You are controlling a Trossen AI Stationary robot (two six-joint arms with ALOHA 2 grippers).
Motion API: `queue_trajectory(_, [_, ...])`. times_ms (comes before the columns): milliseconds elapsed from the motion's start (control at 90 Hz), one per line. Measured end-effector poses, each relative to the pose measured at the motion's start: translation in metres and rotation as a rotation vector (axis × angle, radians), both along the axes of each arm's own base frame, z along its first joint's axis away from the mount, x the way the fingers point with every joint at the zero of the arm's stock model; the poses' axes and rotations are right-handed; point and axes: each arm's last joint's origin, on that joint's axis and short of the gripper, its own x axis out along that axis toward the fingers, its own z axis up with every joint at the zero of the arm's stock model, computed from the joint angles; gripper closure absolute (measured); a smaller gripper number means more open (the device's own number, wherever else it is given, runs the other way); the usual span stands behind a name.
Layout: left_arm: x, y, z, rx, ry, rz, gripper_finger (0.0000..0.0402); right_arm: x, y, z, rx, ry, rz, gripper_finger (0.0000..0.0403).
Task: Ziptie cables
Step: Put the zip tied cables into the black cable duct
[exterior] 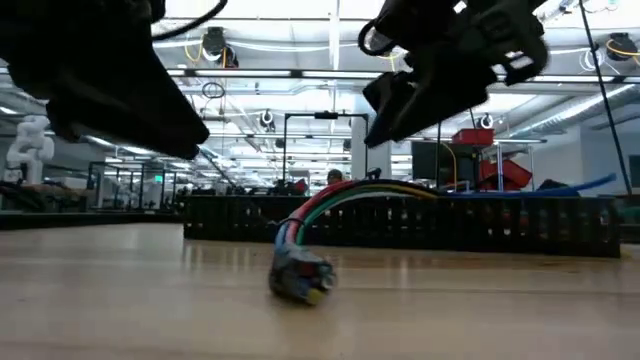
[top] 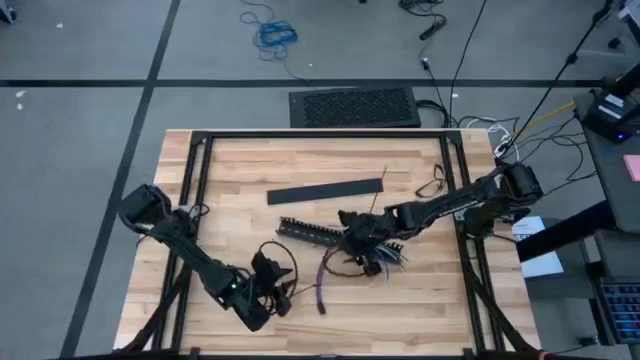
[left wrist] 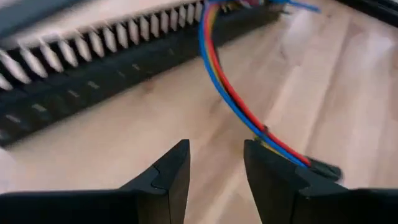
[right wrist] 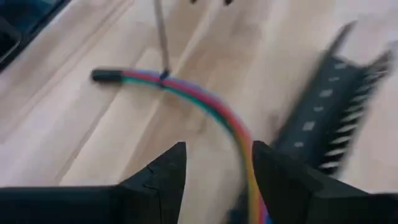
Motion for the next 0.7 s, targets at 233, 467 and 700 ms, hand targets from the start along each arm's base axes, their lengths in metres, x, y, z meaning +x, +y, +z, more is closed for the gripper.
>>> queue_trajectory(233, [0.003,-0.003,-0.008,-0.021,0.011,-0.018,0.0254,0.009,-0.001,-0.023,-0.07,0.025,0.006,0.0229])
queue_trajectory(467, [0.006,0.0,-0.007,0.016,0.023,-0.034,0.0254,0.01,-0.006,-0.016,-0.264,-0.041,-0.053,0.0229])
queue_trajectory(700, [0.012,-0.003,0.003,0.072,0.017,-0.081,0.0254,0.014,-0.003,-0.004,-0.268,-0.007,-0.033,0.0229])
